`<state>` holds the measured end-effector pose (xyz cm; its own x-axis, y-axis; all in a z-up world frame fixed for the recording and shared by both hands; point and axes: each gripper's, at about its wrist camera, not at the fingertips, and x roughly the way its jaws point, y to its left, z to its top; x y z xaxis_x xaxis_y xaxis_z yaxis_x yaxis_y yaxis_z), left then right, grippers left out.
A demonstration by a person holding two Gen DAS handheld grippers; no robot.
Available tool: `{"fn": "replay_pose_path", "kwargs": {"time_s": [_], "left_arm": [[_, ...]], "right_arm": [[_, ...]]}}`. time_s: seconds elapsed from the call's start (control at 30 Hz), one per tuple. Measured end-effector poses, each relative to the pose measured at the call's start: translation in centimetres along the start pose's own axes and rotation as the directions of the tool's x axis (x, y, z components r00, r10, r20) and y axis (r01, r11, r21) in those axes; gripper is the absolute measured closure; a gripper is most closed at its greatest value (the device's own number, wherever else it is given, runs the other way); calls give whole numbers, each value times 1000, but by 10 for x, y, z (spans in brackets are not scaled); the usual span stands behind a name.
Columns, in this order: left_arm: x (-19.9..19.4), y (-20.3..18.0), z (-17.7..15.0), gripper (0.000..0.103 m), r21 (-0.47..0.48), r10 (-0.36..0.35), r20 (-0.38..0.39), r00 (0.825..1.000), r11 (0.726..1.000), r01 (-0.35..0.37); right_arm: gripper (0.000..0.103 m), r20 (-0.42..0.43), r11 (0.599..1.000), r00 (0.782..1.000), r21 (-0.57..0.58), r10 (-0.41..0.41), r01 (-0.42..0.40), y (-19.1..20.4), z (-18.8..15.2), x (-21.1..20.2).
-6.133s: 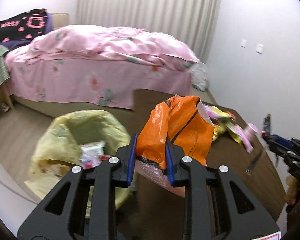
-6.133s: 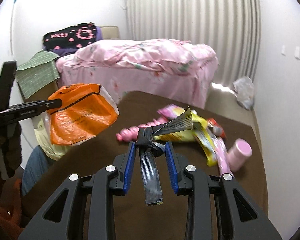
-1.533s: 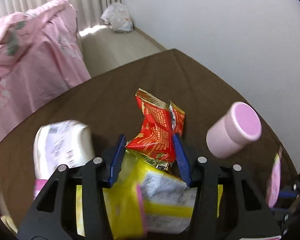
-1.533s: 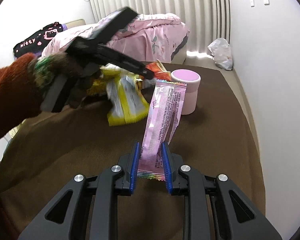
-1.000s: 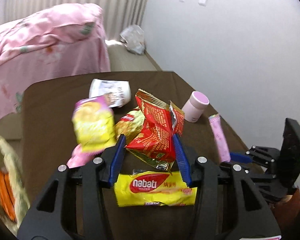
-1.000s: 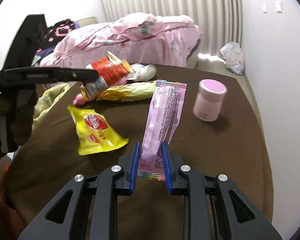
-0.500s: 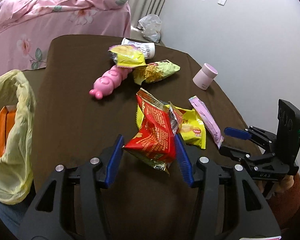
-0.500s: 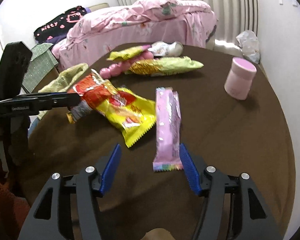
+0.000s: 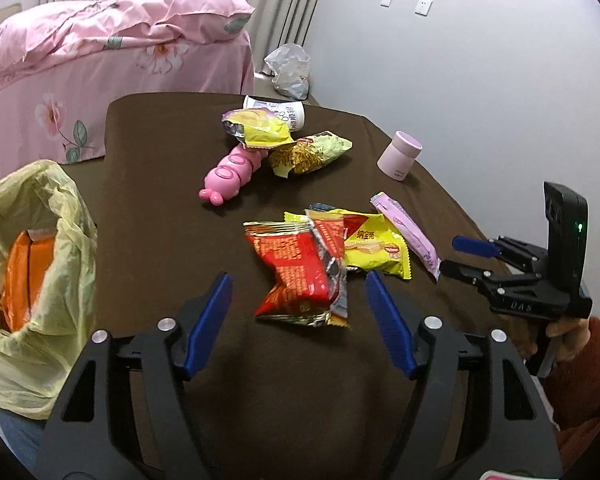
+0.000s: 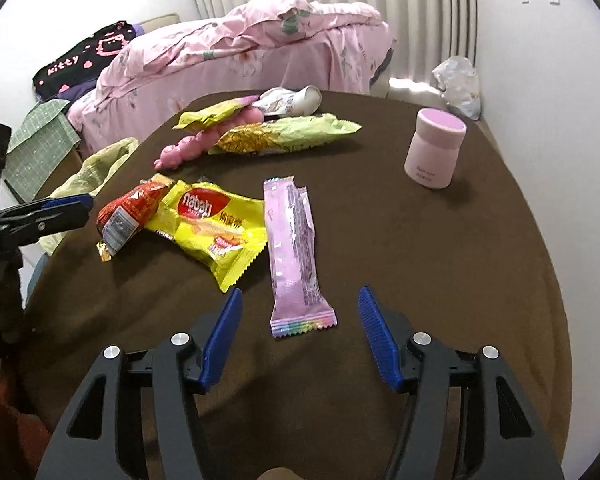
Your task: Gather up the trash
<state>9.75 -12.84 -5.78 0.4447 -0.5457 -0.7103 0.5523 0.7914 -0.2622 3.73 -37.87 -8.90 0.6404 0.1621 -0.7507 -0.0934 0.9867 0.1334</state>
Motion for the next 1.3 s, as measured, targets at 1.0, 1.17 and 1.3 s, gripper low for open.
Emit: {"fn": "replay_pose_path", "kwargs": {"time_s": [1.0, 1.17, 1.3], "left_arm": [[2, -6, 2, 67, -24, 42, 35, 998, 999, -42], [-7, -5, 2, 70, -28, 41, 52, 998, 999, -40], [-6, -4, -1, 69, -25, 40, 22, 999, 999, -40]], "right_arm": [[77, 8, 999, 999, 7, 38, -38, 2, 1, 17], [83, 4, 999, 999, -23, 35, -35, 9, 1, 12], [83, 21, 998, 999, -49, 30, -29, 18, 4, 5]]}}
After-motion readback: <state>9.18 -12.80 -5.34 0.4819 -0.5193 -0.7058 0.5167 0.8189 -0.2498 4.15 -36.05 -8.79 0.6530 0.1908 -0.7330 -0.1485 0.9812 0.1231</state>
